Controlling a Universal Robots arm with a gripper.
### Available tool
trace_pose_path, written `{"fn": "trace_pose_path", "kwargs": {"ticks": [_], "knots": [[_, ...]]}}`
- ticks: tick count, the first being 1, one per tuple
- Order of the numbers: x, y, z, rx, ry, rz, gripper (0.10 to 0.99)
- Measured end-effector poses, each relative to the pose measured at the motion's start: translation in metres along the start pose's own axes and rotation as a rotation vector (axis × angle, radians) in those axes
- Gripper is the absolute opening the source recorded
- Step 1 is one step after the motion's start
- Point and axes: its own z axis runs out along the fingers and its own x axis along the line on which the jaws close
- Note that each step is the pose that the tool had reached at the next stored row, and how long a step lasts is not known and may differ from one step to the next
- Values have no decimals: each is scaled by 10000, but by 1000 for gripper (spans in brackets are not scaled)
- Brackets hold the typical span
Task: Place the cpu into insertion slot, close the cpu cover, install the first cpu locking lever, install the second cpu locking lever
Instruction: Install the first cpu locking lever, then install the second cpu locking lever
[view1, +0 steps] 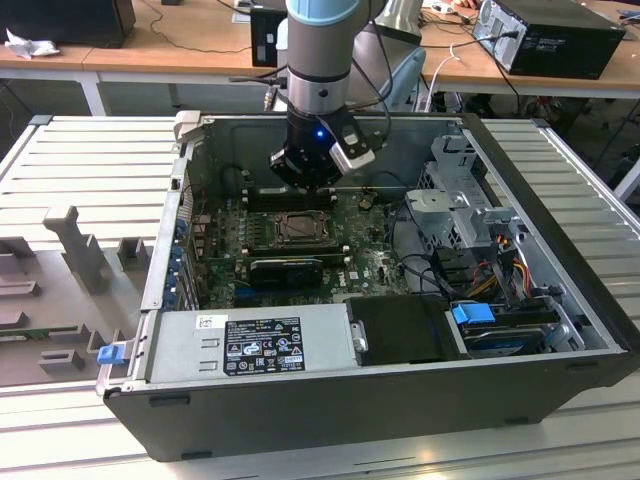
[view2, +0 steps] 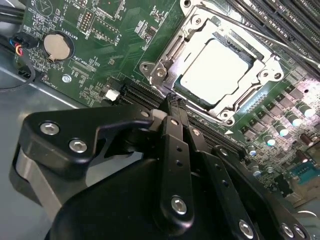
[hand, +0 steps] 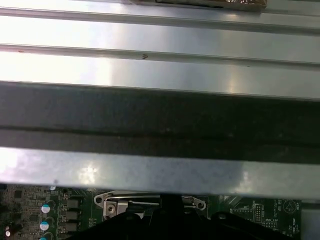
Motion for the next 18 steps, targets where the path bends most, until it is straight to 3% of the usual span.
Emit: {"fn": "trace_pose_path", "kwargs": {"ticks": [9,12,15,18], "knots": [[3,-49,-21,2,2,1,106],[0,-42,-133,1,0,0,106],[-3,-33,-304,17,2,-1,106],[-3,-42,-346,22,1,0,106]]}}
